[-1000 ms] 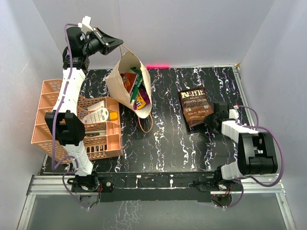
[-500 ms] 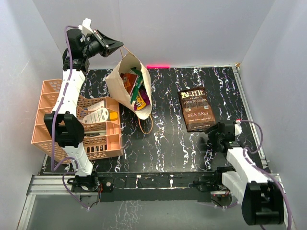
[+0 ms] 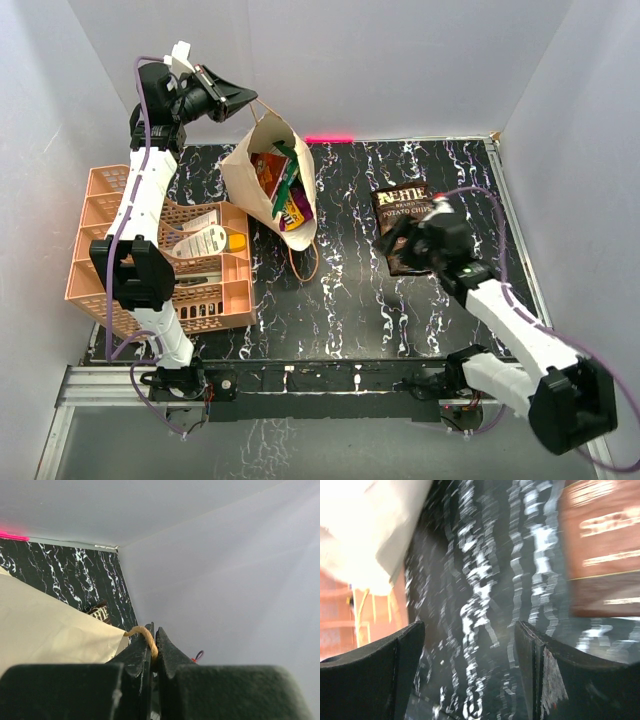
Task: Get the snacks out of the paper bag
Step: Place the snack at the center of the board, then take out the snack from the paper bag.
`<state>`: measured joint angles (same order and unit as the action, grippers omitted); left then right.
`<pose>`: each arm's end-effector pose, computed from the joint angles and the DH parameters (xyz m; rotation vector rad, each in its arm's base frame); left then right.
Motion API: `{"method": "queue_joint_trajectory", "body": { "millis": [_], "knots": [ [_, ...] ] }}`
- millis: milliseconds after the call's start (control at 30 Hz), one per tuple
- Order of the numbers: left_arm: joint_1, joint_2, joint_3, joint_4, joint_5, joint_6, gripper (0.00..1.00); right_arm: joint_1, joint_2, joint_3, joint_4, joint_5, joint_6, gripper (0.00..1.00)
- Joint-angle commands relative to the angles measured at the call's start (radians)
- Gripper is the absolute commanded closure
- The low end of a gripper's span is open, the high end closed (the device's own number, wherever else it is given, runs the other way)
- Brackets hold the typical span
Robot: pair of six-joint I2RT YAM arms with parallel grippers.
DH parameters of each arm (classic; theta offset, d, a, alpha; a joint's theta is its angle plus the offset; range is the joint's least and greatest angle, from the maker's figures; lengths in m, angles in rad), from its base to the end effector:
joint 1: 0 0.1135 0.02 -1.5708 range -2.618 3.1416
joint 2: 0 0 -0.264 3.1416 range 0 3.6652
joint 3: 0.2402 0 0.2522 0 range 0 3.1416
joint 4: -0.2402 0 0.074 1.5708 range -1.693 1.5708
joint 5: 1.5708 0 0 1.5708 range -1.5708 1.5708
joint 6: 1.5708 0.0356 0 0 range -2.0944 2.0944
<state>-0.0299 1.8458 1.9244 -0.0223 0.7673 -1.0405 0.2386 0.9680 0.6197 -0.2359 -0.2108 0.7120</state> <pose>0.4297 -0.0376 0.4522 -0.1740 1.7049 -1.3976 0.2041 0.0573 0.2437 0.4015 2.2079 0.7620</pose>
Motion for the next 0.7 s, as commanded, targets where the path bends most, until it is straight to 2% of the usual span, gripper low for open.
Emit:
{"method": "queue_joint_trajectory", "body": {
  "millis": [0,100,200,333,467,667],
  "knots": [
    [0.013,-0.081,-0.010,0.022,0.012,-0.020,1.00,0.322,0.081,0.156,0.123,0.146,0.061,0.27],
    [0.013,-0.087,-0.019,0.028,0.006,-0.022,1.00,0.485,0.205,0.289,0.146,0.256,0.069,0.29],
    [0.012,-0.087,-0.028,0.031,0.007,-0.027,1.00,0.585,0.327,0.441,0.138,0.357,0.041,0.30],
    [0.012,-0.097,-0.042,0.031,0.014,-0.024,1.00,0.614,0.422,0.544,0.235,0.378,0.029,0.39],
    [0.012,-0.103,-0.053,0.035,0.018,-0.025,1.00,0.615,0.517,0.646,0.249,0.412,0.027,0.55],
    [0.013,-0.106,-0.053,0.039,0.026,-0.029,1.00,0.619,0.637,0.750,0.231,0.576,0.051,0.63]
  ]
}}
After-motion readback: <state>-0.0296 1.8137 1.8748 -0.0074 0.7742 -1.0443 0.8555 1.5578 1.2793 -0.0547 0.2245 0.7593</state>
